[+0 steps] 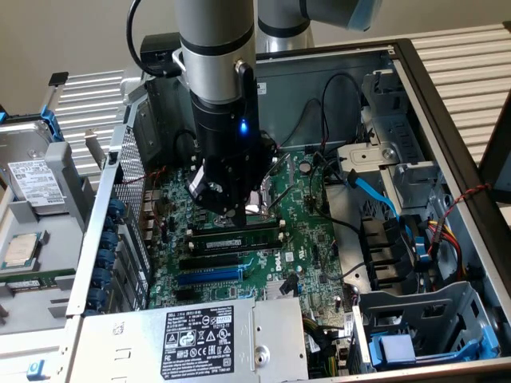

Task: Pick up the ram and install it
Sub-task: 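Press down the ram until it locks into place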

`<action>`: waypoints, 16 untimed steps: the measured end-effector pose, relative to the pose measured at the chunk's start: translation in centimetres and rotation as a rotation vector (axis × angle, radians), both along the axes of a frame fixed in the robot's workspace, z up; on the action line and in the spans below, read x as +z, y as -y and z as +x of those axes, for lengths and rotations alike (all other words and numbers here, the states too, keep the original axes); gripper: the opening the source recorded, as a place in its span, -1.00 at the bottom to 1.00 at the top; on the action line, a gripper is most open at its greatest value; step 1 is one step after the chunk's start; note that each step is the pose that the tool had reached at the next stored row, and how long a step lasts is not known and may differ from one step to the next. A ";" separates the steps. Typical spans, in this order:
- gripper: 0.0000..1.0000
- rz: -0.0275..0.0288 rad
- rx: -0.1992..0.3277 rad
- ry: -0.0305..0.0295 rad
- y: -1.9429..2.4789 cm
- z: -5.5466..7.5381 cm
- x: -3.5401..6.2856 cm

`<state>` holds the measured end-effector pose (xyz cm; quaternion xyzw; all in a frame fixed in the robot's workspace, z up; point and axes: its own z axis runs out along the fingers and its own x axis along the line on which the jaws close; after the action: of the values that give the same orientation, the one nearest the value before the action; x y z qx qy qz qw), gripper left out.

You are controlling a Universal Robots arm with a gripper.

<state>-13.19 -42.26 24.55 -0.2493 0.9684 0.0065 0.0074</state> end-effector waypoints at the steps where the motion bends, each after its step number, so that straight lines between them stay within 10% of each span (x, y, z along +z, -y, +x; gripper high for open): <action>1: -0.79 0.0000 -0.015 0.0000 0.00 0.0 0.00; 16: -0.79 -0.0001 -0.230 -0.0001 0.00 0.0 0.01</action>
<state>-13.19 -42.26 24.56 -0.1366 0.9906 0.0055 0.0080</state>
